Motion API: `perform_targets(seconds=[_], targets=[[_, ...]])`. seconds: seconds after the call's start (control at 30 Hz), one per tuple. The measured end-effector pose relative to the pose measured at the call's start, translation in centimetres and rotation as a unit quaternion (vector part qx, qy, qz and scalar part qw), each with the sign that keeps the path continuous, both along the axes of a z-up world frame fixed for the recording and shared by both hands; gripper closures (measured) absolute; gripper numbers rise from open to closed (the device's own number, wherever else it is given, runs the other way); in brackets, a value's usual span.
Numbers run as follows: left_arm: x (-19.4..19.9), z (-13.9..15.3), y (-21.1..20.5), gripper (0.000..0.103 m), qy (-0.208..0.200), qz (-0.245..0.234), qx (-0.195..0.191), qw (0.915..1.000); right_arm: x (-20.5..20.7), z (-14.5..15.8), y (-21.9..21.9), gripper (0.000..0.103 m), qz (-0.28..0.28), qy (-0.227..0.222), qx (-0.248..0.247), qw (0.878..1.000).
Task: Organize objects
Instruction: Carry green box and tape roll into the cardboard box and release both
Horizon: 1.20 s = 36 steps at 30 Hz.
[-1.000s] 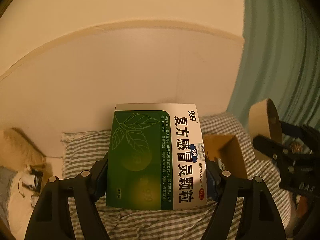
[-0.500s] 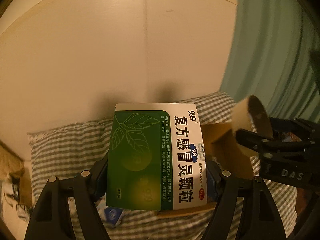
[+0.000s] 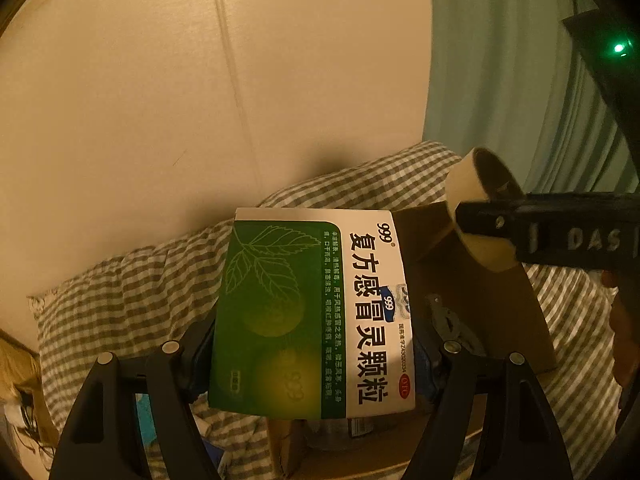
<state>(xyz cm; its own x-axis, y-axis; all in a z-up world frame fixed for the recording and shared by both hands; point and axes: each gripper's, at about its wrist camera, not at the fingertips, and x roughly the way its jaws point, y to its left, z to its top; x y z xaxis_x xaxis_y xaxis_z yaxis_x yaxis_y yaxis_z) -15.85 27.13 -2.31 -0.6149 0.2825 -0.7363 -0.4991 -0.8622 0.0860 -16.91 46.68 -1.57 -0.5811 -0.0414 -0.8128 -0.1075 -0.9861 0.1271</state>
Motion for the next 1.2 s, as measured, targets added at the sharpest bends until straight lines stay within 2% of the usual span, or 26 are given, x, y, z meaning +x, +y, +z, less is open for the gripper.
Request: perform_targets(seconds=[0.13,0.37,0.63,0.67,0.7,0.73,0.77,1.0,1.2], targets=[[0.5,-0.3,0.6,0.025,-0.004,-0.019,0.007,0.9998,0.0,-1.5,-0.3,0.024,0.003,-0.016,0.0,1.0],[1.3,-1.7,1.8,0.025,-0.021,-0.031,-0.011,0.9993,0.2,-2.3,-0.7,0.024,0.009,-0.017,0.011,1.0],[0.8,-2.2,1.0,0.022,-0.049,-0.015,0.022,0.9984,0.2,-1.9,-0.4,0.022,0.007,-0.016,0.009,1.0],[0.7,-2.2,1.0,0.021,-0.051,-0.014,0.022,0.9984,0.2,-1.7,-0.2,0.021,0.007,-0.02,0.009,1.0],[0.6,-2.2,0.9,0.015,-0.052,-0.013,0.022,0.9983,0.0,-1.8,-0.2,0.02,0.006,-0.022,0.006,1.0],[0.7,-2.1,0.9,0.01,-0.051,-0.01,0.02,0.9984,0.0,-1.8,-0.1,0.015,0.001,-0.02,0.004,1.0],[0.7,-1.9,0.7,0.003,-0.046,-0.007,0.02,0.9987,0.0,-1.7,0.2,0.013,-0.006,-0.016,0.001,1.0],[2.5,1.1,0.4,0.002,-0.021,-0.001,0.018,0.9996,0.2,0.5,0.8,0.01,-0.028,0.001,-0.01,1.0],[3.2,5.1,-2.8,0.002,-0.005,0.013,0.038,0.9992,1.8,5.6,-0.9,0.01,-0.014,0.035,0.001,0.999]])
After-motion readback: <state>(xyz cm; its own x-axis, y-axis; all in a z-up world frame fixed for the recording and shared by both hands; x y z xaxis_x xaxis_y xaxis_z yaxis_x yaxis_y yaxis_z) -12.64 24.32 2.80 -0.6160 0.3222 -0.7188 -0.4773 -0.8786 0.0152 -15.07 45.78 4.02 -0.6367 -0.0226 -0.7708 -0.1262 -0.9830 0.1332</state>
